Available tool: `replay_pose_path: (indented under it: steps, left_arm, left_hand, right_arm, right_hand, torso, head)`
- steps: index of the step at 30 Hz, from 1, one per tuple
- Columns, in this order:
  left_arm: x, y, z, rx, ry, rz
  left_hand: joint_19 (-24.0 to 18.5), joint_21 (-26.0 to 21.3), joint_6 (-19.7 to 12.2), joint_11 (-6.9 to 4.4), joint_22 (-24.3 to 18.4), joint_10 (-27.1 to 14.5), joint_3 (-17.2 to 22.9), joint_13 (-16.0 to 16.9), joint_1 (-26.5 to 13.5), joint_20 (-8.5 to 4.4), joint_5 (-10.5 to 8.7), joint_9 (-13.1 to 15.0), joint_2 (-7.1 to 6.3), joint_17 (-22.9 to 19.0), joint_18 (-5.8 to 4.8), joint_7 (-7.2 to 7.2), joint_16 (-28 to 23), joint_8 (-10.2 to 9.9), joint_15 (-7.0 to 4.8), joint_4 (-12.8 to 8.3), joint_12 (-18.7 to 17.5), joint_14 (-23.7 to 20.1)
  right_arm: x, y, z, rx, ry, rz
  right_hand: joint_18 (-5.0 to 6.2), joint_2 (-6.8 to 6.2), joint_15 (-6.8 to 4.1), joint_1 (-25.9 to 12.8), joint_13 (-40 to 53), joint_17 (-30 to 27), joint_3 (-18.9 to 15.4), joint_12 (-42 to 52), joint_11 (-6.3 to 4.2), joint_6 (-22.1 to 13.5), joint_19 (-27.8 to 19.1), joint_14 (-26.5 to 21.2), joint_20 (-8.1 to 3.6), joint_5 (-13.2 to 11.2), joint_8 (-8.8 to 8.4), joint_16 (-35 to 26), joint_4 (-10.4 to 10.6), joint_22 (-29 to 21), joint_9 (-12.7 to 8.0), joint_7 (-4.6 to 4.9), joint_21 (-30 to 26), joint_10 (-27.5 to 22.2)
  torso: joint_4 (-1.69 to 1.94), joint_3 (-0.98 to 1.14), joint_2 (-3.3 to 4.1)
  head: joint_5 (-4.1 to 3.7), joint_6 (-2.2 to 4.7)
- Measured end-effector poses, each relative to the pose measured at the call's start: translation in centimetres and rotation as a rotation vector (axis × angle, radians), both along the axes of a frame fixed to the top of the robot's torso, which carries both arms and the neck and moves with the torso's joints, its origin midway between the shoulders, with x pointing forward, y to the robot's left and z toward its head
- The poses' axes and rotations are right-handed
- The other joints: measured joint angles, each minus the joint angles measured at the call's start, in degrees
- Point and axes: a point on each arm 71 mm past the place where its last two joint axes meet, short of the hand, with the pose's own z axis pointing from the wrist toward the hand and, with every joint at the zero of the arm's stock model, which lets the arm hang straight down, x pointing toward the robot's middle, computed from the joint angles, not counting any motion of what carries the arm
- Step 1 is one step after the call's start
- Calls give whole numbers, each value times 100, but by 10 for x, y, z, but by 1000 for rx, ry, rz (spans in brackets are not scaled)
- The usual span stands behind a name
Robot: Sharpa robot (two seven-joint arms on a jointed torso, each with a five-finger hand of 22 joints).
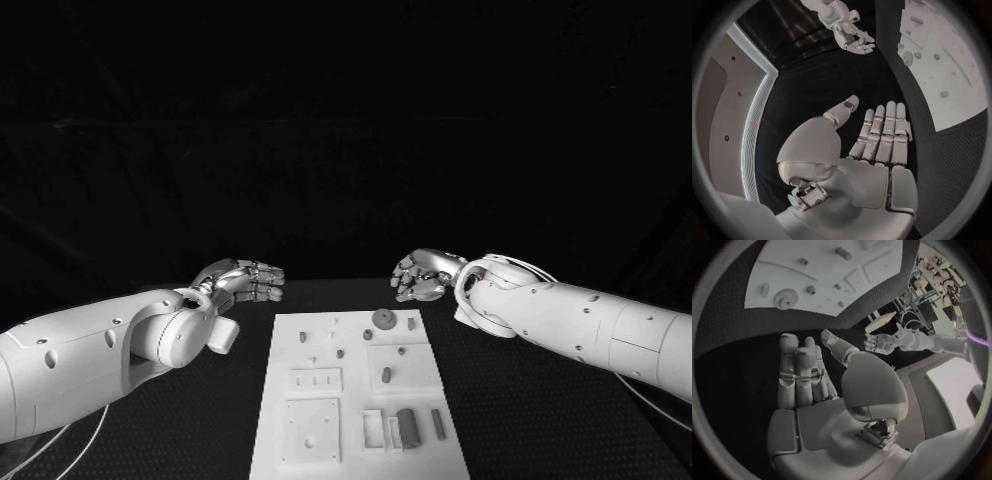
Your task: Assemble the parts on the task board
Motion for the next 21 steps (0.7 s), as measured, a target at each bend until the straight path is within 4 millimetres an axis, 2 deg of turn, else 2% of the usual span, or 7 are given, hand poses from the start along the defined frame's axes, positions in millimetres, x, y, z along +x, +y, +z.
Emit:
replay_pose_path:
  steps: [2, 3, 11, 15, 18, 21]
  left_arm:
    - [-2, -3, 0, -3, 0, -11]
    - [-3, -5, 1, -5, -1, -15]
    - [-7, -3, 9, -14, -12, -25]
    - [-8, -2, 13, -15, -19, -28]
    - [-9, -1, 16, -18, -23, -31]
    - [-10, -1, 19, -19, -28, -32]
  left_hand:
    - [21, 0, 11, 0, -7, 0, 0, 0, 0, 20, 0, -5, 0, 0, 0, -11, 0, 0, 0, 0, -1, 0]
    - [21, 0, 18, 0, -7, 0, 0, 0, 0, 20, 0, -5, 0, 0, 0, -18, 0, 0, 0, 0, -24, 0]
    - [21, -24, 41, 0, -21, 0, 0, -14, 0, 20, 0, -12, 0, -1, 0, 1, 0, -32, 0, 0, -65, 0]
    - [41, -24, 41, 11, -28, 11, -16, -16, 0, 0, 0, -12, 0, -1, -3, 0, 0, -32, 0, 15, -67, 0]
    - [41, -48, 41, 20, -33, 20, -30, -21, -2, 0, 0, -19, 0, -1, -3, 1, -22, -55, 12, 30, -82, 12]
    - [41, -51, 41, 22, -36, 22, -31, -28, -27, 0, 0, -23, -25, -1, -3, 0, -23, -55, 21, 31, -94, 21]
  right_arm:
    - [-1, 6, 0, -46, -23, 27]
    - [-2, 8, 0, -66, -32, 36]
    - [-5, 32, -1, -183, -86, 93]
    - [-7, 41, -2, -216, -98, 104]
    - [-7, 46, -3, -242, -99, 104]
    - [-8, 50, -4, -269, -98, 107]
  right_hand:
    - [-36, 14, -29, 14, -21, 18, 51, -48, -10, 58, -24, -28, -55, 0, 0, 133, 4, 0, -23, -31, 173, 54]
    - [-121, 39, -34, 39, -21, 18, 65, -48, -8, 82, -24, -33, -88, 0, 0, 168, 0, 0, -29, -31, 215, 74]
    - [-122, 67, -33, -44, -42, -49, 96, -131, -20, 128, -22, -74, -99, 0, -62, 298, 2, 0, -76, -48, 376, 164]
    - [-123, 15, -13, -93, -58, -91, 96, -182, -20, 107, -73, -95, -91, 0, -99, 328, 2, 0, -100, -27, 413, 164]
    - [-124, -71, -13, -180, -74, -119, 96, -227, -18, 85, -74, -95, -91, 0, -129, 352, 2, 0, -119, -5, 443, 162]
    - [-124, -122, 30, -276, -105, -163, 111, -332, 45, 42, -104, -138, -78, 0, -173, 355, 17, 0, -143, 37, 451, 97]
  torso:
    - [38, -12, 47]
    - [58, -17, 68]
    - [208, -58, 225]
    - [256, -69, 277]
    - [299, -82, 320]
    - [332, -93, 359]
  head:
    - [-16, 6]
    - [-24, 8]
    - [-102, 24]
    - [-135, 31]
    - [-175, 34]
    - [-206, 37]
